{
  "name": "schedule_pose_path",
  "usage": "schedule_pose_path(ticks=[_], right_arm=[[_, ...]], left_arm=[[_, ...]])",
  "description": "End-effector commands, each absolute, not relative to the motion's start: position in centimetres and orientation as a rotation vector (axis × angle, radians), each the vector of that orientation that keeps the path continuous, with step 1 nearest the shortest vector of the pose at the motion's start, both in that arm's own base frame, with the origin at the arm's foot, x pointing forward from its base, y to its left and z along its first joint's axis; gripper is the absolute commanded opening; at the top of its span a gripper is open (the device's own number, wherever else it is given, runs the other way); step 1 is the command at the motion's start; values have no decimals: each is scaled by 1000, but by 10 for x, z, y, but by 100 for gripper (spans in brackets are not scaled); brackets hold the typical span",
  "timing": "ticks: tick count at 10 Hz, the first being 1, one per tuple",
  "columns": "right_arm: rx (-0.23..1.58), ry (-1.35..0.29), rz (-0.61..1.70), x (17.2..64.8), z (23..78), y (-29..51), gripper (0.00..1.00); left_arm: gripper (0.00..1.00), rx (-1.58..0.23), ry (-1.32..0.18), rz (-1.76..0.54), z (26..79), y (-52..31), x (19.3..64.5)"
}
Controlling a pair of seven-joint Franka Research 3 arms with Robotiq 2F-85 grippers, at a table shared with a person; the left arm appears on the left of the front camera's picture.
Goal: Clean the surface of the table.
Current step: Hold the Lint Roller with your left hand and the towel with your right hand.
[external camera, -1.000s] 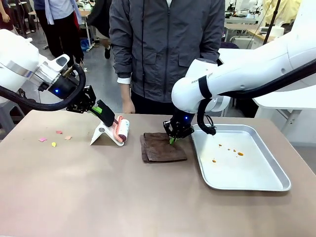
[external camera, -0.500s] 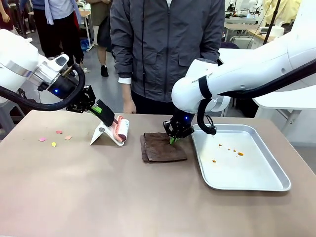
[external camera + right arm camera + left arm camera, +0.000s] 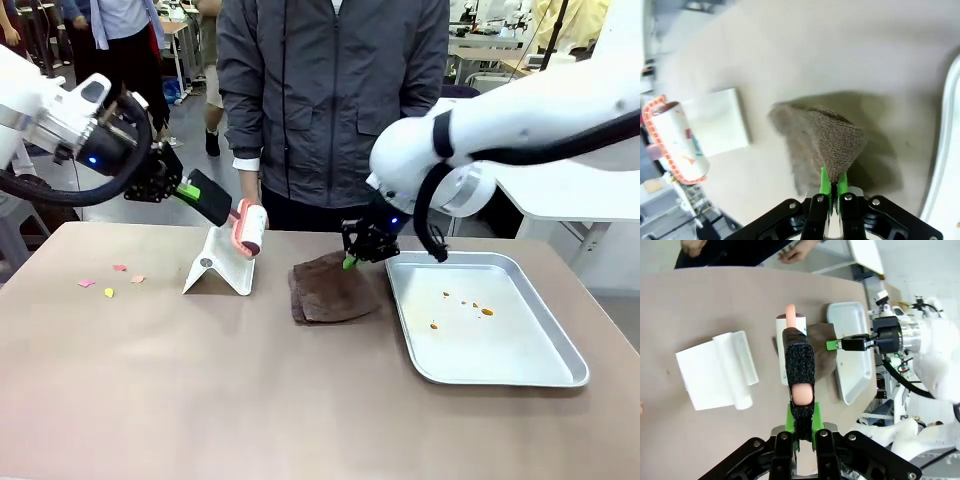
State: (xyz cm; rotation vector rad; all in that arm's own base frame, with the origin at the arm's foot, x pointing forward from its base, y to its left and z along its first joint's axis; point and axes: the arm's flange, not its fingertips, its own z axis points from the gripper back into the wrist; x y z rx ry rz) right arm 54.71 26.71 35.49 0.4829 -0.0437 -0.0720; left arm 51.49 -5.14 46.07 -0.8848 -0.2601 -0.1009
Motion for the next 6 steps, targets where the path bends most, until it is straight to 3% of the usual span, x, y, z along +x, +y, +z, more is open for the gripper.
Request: schedule_pose_path(ticks=[1, 4, 6], right_arm=[[710, -65, -55, 510, 373, 220, 0], [1003, -65, -89, 463, 409, 174, 0], [1134, -99, -78, 431, 420, 141, 0]], left_arm=[[0, -1010, -300, -170, 469, -32, 484], [0, -1246, -314, -188, 482, 20, 448], [0, -1277, -333, -110, 483, 66, 413]])
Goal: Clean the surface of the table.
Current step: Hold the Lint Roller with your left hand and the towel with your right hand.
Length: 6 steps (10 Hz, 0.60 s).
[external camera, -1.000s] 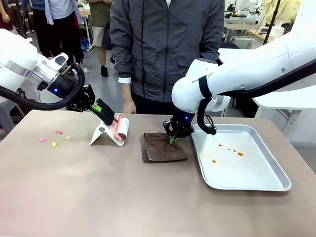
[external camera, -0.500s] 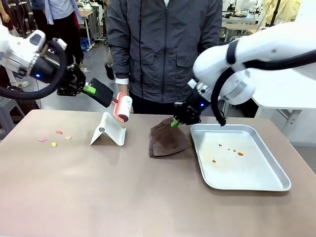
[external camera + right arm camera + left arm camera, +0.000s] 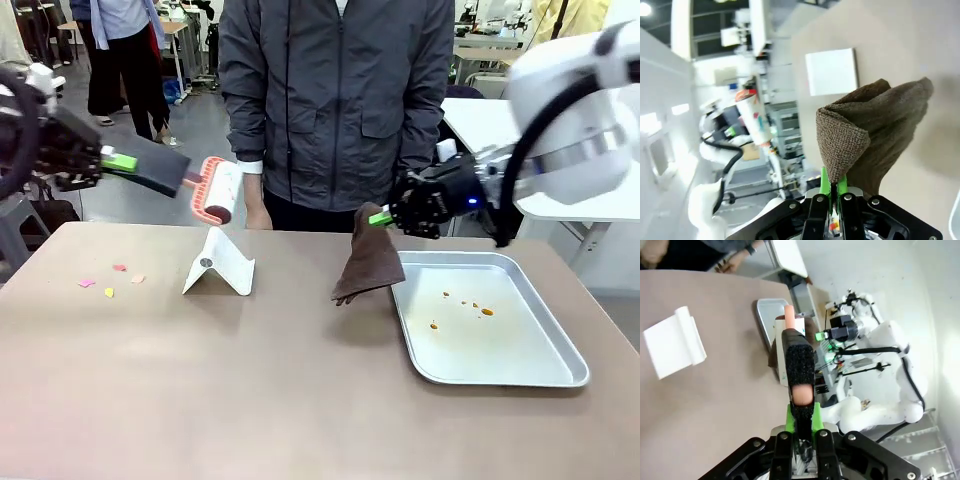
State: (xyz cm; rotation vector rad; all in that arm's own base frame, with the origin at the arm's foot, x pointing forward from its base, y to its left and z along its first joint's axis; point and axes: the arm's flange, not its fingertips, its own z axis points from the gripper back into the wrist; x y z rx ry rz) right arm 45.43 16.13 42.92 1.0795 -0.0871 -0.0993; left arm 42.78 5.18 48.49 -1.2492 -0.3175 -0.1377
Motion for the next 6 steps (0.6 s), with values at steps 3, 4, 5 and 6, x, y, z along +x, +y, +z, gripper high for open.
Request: schedule_pose_path(ticks=[3, 4, 5, 6], right_arm=[[1375, -200, -84, 365, 425, 52, 0], [1453, -207, -90, 349, 426, 19, 0], [1505, -218, -137, 338, 425, -11, 0], [1538, -223, -166, 325, 425, -34, 0]], left_arm=[[0, -1416, -217, 107, 472, 152, 355], [0, -1453, -177, 131, 468, 179, 344], [0, -1457, -153, 106, 464, 198, 334], [0, -1445, -115, 14, 458, 212, 324]])
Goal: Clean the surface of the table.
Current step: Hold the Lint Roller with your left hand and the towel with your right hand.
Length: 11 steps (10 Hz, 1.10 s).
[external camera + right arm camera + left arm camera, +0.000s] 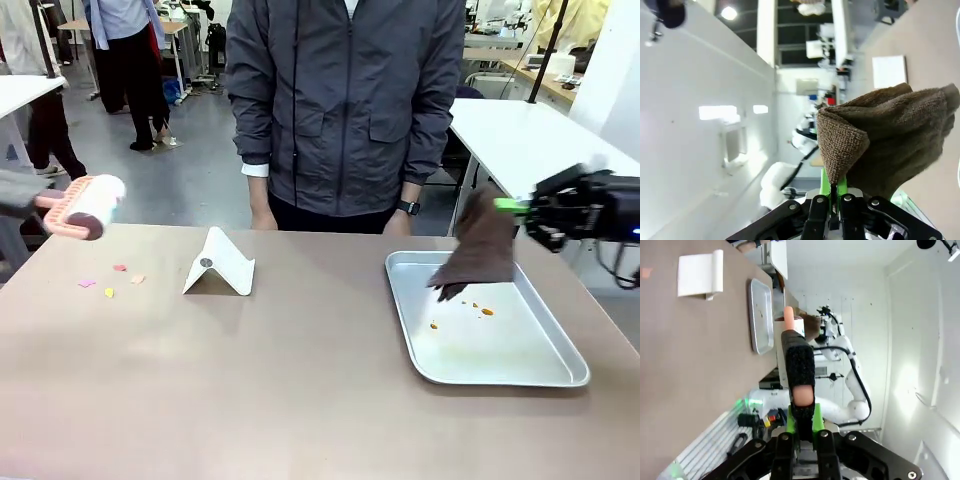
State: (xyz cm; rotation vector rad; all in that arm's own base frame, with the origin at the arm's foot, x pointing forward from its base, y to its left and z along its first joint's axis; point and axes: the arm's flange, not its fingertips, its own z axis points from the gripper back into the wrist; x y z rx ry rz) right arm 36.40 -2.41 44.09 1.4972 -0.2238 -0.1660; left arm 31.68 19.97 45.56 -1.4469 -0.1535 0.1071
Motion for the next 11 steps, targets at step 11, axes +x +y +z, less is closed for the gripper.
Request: schedule_pose_path(ticks=[11], right_arm=[[1598, -227, -250, 343, 427, -87, 0]], left_arm=[[0, -1373, -41, -72, 443, 216, 324]])
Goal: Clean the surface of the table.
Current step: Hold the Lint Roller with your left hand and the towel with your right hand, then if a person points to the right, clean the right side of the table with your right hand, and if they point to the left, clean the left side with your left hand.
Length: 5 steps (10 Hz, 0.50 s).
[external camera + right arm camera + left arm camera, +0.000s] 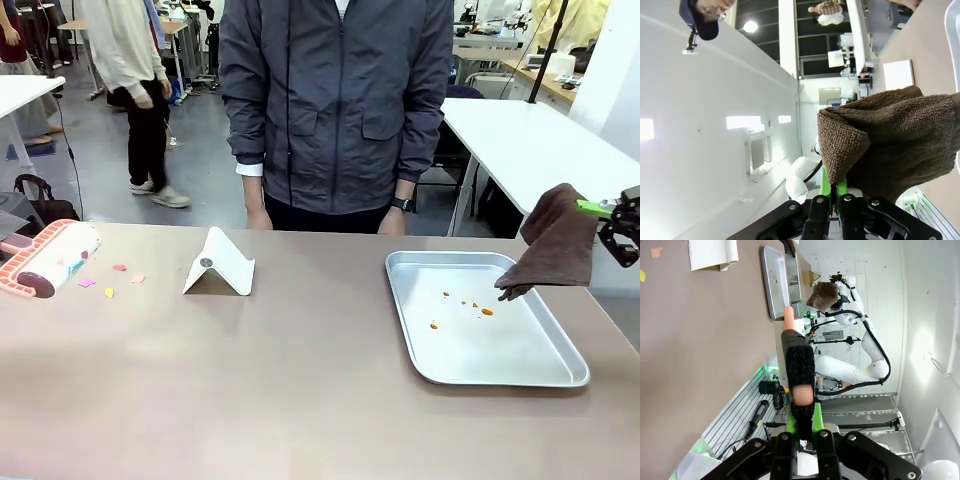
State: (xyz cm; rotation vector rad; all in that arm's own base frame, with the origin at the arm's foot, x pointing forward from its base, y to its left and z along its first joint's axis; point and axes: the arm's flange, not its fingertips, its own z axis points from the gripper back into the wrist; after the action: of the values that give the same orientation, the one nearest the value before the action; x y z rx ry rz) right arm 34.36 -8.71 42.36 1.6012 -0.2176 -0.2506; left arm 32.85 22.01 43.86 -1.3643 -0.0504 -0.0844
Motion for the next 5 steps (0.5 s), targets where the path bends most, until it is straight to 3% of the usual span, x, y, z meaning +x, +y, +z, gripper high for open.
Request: schedule_pose_path(ticks=[1, 5], right_arm=[[1598, -227, -250, 343, 427, -87, 0], [1598, -227, -250, 343, 427, -87, 0]], left_arm=[[0, -1373, -41, -72, 443, 216, 324], [0, -1373, -41, -72, 443, 216, 324]])
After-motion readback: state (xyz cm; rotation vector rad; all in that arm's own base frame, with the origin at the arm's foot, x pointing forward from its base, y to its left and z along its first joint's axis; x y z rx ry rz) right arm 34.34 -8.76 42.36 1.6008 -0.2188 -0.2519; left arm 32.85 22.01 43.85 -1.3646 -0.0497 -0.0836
